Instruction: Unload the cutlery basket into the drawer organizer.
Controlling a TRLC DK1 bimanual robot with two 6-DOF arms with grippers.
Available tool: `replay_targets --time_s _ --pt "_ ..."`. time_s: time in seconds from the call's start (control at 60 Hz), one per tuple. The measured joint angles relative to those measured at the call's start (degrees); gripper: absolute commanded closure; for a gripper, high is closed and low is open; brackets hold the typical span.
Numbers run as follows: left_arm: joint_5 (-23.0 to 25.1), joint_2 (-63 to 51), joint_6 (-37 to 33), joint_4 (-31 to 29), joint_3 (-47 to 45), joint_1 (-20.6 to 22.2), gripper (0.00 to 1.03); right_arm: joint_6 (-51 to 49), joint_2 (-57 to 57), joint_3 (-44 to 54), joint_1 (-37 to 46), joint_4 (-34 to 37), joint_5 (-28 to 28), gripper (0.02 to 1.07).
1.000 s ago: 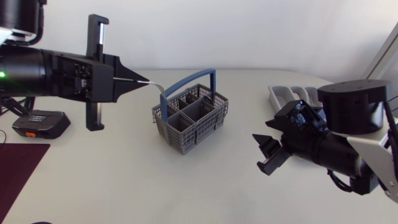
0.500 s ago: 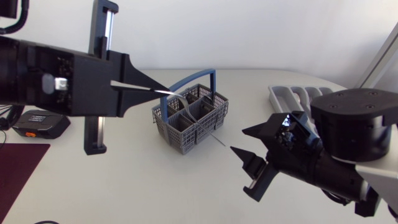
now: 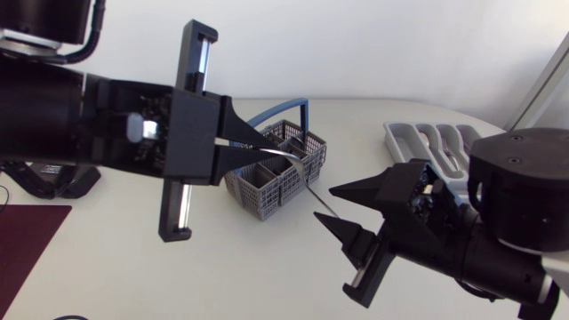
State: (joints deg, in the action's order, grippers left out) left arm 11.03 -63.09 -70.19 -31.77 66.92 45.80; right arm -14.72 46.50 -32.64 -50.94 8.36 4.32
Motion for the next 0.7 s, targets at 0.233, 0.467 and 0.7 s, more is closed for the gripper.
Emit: replay_targets --time_s 0.233,0.467,0.7 --pt "-0.22 -1.03 1.68 0.35 0.0 1.25 1.0 -0.04 1.22 0.09 -0.31 -1.86 0.42 0.89" --pt "-0.9 -1.86 2.75 0.83 0.0 1.64 1.0 -0.04 2.84 0.22 -0.39 -2.6 0.96 1.01" --pt "-0.98 -2.01 6.05 4.68 0.0 1.64 0.54 -0.07 2.97 0.87 -0.39 -2.54 1.92 1.01"
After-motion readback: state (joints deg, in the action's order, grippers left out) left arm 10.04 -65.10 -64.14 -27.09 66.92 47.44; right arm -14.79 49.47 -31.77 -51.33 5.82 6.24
